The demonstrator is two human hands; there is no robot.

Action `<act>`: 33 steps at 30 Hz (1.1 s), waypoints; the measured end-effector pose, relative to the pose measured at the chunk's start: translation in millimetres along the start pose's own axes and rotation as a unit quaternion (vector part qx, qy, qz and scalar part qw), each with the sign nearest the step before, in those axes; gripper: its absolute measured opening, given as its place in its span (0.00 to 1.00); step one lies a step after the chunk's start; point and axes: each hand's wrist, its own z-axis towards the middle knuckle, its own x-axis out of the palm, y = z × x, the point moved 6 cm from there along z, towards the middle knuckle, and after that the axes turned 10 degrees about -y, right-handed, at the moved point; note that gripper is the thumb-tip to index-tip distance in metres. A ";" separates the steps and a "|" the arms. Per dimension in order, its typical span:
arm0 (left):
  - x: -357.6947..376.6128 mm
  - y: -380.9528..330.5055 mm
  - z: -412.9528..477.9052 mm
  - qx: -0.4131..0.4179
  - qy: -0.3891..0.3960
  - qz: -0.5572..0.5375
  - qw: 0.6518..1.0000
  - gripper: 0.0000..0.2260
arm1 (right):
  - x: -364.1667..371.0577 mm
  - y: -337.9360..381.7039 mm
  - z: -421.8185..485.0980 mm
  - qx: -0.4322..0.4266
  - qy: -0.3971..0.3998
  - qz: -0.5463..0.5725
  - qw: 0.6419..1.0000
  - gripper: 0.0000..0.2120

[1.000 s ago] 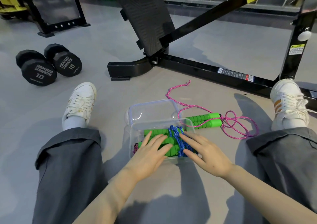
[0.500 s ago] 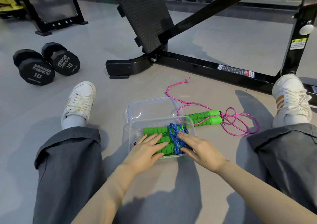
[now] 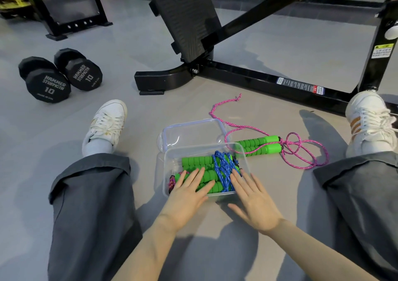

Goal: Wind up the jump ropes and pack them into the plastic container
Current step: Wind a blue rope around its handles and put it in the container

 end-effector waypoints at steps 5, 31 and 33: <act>-3.9 -2.2 -5.8 0.021 -0.025 0.049 0.998 0.20 | -5.7 -2.8 -1.8 -0.029 0.019 -0.011 0.999 0.32; -6.4 -61.6 -75.1 -0.061 -0.073 -0.047 0.994 0.26 | -29.0 41.3 -53.1 0.014 0.069 -0.015 0.997 0.35; -4.7 -58.9 -78.8 -0.082 -0.056 -0.062 0.993 0.27 | -32.0 39.2 -59.6 0.029 0.061 -0.024 0.997 0.35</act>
